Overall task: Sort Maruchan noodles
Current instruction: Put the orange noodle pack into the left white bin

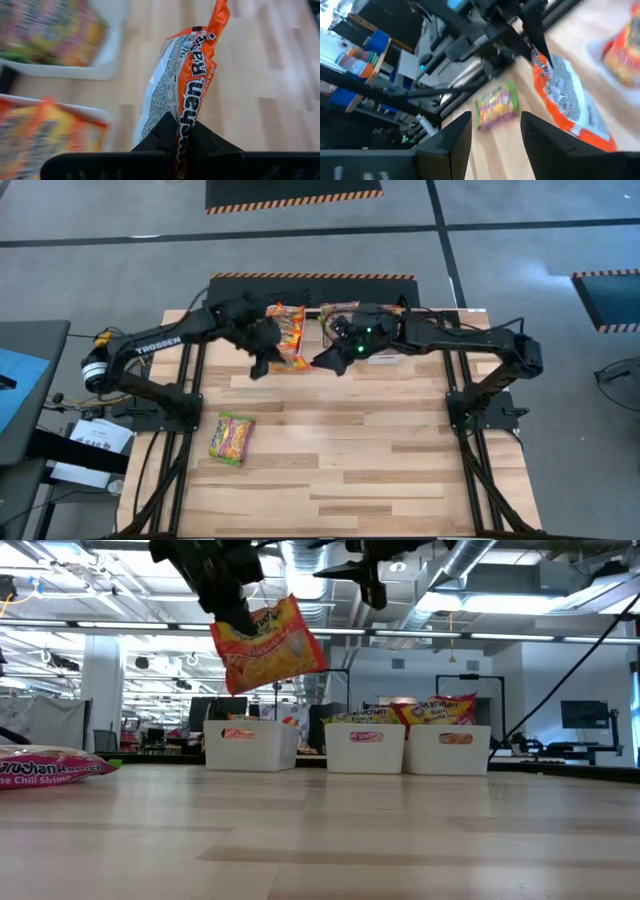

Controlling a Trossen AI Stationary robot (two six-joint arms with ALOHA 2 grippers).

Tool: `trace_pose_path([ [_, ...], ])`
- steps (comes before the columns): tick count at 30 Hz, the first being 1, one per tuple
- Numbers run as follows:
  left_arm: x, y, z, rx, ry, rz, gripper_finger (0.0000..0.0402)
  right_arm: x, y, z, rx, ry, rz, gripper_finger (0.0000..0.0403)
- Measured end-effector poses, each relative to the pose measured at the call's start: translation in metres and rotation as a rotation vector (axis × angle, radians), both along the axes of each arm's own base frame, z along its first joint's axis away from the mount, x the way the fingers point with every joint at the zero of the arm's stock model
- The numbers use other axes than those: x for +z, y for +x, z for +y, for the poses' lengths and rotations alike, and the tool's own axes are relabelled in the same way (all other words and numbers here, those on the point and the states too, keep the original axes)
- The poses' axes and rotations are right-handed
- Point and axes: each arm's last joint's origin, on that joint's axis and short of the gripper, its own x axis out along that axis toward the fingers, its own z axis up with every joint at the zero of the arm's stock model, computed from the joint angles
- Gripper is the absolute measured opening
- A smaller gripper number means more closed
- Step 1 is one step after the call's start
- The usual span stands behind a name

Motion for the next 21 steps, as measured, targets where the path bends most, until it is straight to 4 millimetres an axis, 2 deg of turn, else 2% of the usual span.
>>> trace_pose_path([
  [4,0.007,-0.013,0.025,0.072,0.079,0.0,0.0001,-0.001,-0.004,-0.015,-0.029,-0.037,0.009,0.0194],
  [10,0.008,-0.036,0.057,0.196,0.124,0.015,0.0,-0.001,-0.013,-0.044,-0.068,-0.019,0.012,0.0193],
  [15,0.013,-0.048,0.07,0.232,0.152,0.016,0.0,-0.001,-0.022,-0.068,-0.104,-0.037,0.006,0.0193],
  [21,0.037,-0.055,0.079,0.254,0.215,-0.024,0.0,-0.001,-0.033,-0.092,-0.171,-0.048,0.005,0.0193],
])
